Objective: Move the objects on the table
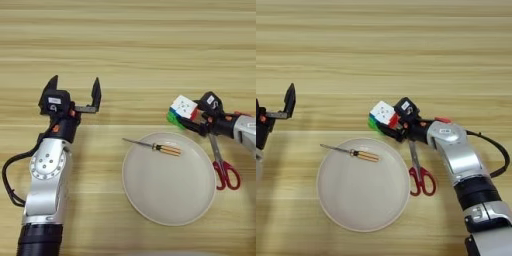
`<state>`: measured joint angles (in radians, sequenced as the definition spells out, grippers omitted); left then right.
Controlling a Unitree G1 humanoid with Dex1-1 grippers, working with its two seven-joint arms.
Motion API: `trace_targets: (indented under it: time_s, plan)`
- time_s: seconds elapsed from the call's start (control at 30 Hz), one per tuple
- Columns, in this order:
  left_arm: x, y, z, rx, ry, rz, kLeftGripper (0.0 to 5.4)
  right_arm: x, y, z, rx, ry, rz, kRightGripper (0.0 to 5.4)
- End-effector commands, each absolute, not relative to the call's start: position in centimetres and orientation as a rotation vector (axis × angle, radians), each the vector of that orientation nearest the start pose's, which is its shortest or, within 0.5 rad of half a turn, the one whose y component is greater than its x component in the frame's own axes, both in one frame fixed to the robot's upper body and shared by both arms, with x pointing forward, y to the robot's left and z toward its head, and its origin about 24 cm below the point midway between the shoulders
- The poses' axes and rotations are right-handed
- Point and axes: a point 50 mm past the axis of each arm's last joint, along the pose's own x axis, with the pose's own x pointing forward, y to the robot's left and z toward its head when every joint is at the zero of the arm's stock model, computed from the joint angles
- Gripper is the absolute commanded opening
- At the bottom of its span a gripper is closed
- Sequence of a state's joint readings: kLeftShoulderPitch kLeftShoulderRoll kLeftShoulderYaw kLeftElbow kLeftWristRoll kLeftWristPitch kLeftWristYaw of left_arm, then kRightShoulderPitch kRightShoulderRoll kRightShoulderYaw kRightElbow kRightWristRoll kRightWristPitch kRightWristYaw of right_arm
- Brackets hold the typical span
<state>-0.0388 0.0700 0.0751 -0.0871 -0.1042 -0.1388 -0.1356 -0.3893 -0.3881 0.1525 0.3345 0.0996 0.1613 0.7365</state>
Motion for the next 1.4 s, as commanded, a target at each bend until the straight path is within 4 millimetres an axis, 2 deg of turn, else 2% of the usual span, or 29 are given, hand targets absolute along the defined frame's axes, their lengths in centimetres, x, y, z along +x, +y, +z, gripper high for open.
trace_targets:
  time_s: [0.03,0.4,0.6,0.77,0.97,1.17,1.4]
  plan:
    - [25.8,17.2,8.8,-0.009,-0.281,-0.073,5.4,31.3,-16.5,5.5,-0.307,0.265,0.795,3.51]
    - [25.7,17.2,8.7,-0.012,-0.281,-0.072,5.4,31.3,-16.8,5.5,-0.311,0.265,0.792,4.76]
    - [25.7,17.2,8.7,-0.015,-0.282,-0.074,5.4,31.6,-16.6,7.1,-0.285,0.172,0.788,5.39]
    - [25.7,17.1,8.7,-0.018,-0.283,-0.074,5.4,31.7,-16.5,9.0,-0.247,0.051,0.788,5.39]
    - [25.7,17.2,8.7,-0.018,-0.282,-0.073,5.4,30.9,-15.9,11.4,-0.227,-0.089,0.841,5.39]
    - [25.7,17.1,8.7,-0.019,-0.283,-0.072,5.4,29.4,-15.3,13.0,-0.219,-0.17,0.928,5.39]
    - [25.7,17.1,8.7,-0.022,-0.284,-0.074,5.4,26.7,-14.7,13.6,-0.23,-0.182,1.087,5.39]
